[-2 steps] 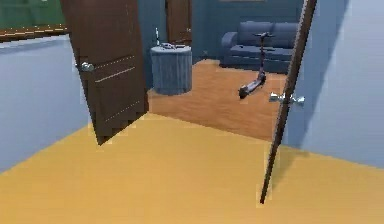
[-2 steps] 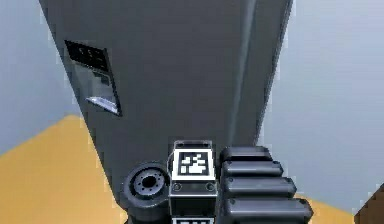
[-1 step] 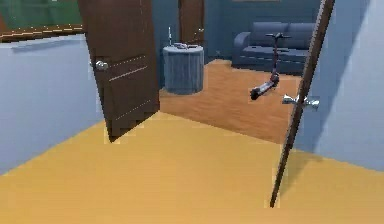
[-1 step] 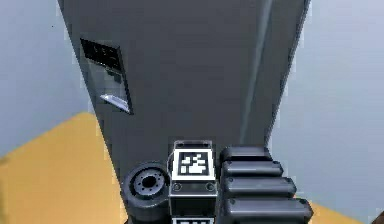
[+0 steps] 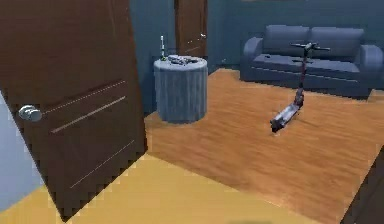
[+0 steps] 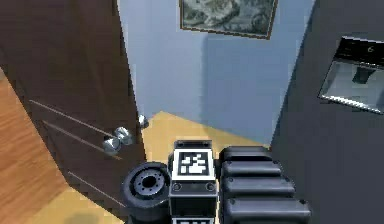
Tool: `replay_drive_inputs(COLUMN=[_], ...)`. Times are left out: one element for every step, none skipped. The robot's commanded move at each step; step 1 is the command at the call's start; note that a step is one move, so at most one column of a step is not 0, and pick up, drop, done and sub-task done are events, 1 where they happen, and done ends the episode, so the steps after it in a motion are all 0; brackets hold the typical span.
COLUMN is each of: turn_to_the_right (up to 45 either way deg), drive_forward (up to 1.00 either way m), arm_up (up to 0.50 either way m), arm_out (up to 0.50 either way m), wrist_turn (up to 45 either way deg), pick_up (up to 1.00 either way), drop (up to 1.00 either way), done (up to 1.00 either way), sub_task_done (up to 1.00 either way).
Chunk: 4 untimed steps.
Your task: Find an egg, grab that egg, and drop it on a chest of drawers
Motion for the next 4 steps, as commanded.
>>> replay_drive_inputs(turn_to_the_right=[0.0,36.0,0.0,0.0], drive_forward=[0.2,0.0,1.0,0.5], arm_up=[0.0,0.0,0.0,0.0], arm_out=[0.0,0.0,0.0,0.0], wrist_turn=[0.0,0.0,0.0,0.0], pick_up=[0.0,0.0,0.0,0.0], drop=[0.0,0.0,0.0,0.0], done=[0.0,0.0,0.0,0.0], sub_task_done=[0.0,0.0,0.0,0.0])
